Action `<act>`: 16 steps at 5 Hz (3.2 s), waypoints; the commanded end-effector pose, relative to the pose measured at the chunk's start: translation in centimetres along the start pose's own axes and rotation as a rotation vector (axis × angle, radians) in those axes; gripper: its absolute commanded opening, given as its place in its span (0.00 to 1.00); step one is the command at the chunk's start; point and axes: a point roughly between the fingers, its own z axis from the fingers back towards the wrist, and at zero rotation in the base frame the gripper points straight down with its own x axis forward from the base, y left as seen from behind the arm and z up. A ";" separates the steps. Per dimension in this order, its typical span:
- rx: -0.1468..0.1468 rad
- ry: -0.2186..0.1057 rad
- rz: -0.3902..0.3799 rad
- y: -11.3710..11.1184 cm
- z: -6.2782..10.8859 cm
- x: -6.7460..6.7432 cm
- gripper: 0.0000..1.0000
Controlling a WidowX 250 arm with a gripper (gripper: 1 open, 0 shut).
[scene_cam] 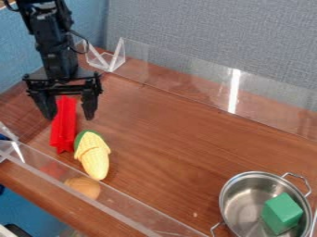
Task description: Put the red object to the right side of the table
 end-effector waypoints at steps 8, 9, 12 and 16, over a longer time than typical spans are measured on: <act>0.090 -0.078 0.307 3.1 -2.2 1.2 1.00; 0.108 -0.073 0.355 3.7 -3.7 0.2 1.00; 0.114 -0.077 0.443 2.9 -3.8 0.5 0.00; 0.070 -0.106 0.413 1.5 0.8 2.4 0.00</act>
